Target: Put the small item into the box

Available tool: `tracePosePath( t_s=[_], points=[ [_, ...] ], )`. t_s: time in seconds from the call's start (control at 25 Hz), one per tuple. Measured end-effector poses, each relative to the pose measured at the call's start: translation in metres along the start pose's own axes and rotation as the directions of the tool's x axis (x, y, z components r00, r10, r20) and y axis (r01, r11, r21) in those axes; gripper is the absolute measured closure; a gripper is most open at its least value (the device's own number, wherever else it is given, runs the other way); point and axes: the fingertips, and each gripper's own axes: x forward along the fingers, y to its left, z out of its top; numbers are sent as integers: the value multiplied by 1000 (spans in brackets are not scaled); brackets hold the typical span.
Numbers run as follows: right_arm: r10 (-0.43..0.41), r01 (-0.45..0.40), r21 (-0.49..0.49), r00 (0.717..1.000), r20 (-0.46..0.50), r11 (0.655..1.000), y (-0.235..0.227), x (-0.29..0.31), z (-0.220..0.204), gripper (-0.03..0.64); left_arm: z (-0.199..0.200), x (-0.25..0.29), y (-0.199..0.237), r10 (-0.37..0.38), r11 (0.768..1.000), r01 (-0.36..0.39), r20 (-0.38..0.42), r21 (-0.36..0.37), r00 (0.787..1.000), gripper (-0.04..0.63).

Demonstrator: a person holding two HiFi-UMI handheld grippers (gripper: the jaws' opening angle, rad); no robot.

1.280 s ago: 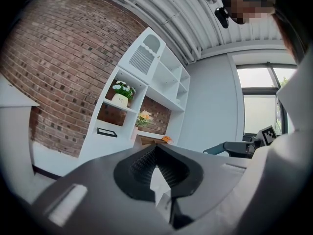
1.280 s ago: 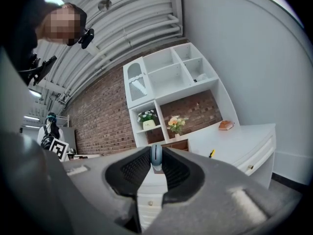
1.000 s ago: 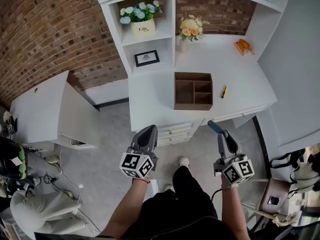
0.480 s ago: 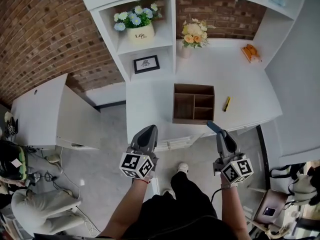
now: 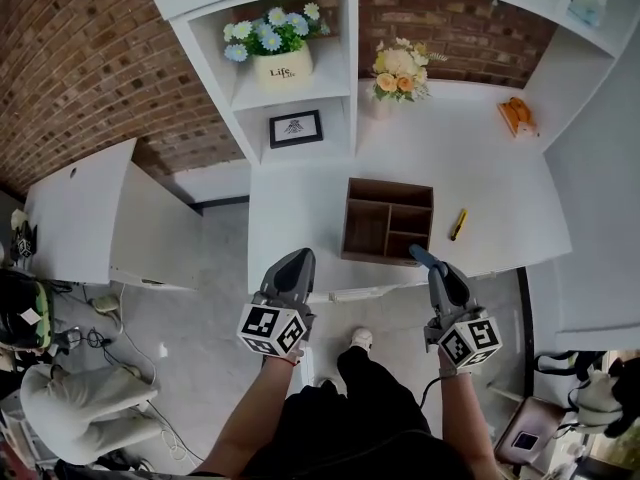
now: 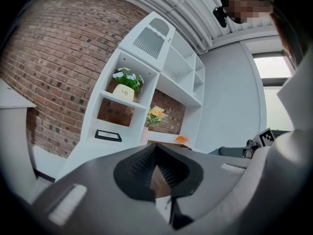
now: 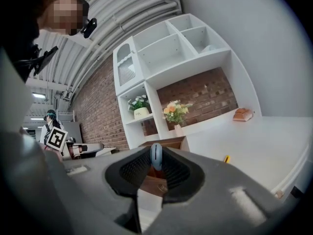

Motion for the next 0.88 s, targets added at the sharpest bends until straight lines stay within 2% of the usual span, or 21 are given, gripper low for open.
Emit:
tracePosePath(
  t_s=[0.52,0.88],
  points=[
    [58,-65,-59,993,-106,996,-12,23,-24,548,-9,27,3,59,998,-59,-5,-1,998,594],
    [56,-70,-93,988,-143,993,-11,28,-32,547,-6,40,7,60,998,-60,-11,0,998,594]
  ],
)
